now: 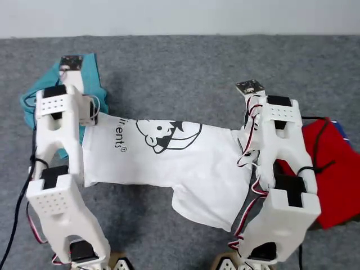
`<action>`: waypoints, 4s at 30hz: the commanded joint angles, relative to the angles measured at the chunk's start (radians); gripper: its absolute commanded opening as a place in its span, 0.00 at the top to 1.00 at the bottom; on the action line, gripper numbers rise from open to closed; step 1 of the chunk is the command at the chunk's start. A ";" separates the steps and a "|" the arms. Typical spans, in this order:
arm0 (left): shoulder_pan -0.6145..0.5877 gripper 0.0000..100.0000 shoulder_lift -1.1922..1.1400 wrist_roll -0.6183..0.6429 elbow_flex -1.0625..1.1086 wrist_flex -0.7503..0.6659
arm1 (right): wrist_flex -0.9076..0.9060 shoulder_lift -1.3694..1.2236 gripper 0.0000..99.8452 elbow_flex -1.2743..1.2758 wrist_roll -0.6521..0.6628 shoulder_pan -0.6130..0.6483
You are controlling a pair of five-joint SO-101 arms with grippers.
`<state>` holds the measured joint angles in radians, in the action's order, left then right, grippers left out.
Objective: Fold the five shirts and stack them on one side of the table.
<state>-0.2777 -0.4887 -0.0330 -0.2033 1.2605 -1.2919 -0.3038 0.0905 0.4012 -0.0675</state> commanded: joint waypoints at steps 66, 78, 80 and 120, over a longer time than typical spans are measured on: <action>0.071 0.88 0.687 -0.230 0.831 0.127 | -0.159 0.826 0.85 0.746 0.265 0.625; 0.143 0.88 0.689 -0.230 1.063 -0.167 | -0.257 0.980 0.85 0.868 0.265 0.710; 0.143 0.88 0.689 -0.230 1.063 -0.167 | -0.217 0.993 0.85 0.913 0.265 0.710; 0.143 0.88 0.697 -0.230 1.053 -0.133 | 0.171 1.001 0.99 1.123 0.433 0.570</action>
<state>-0.1412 0.1711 -0.2524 0.8631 1.1162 -1.0510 0.6920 1.2965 0.8186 0.5140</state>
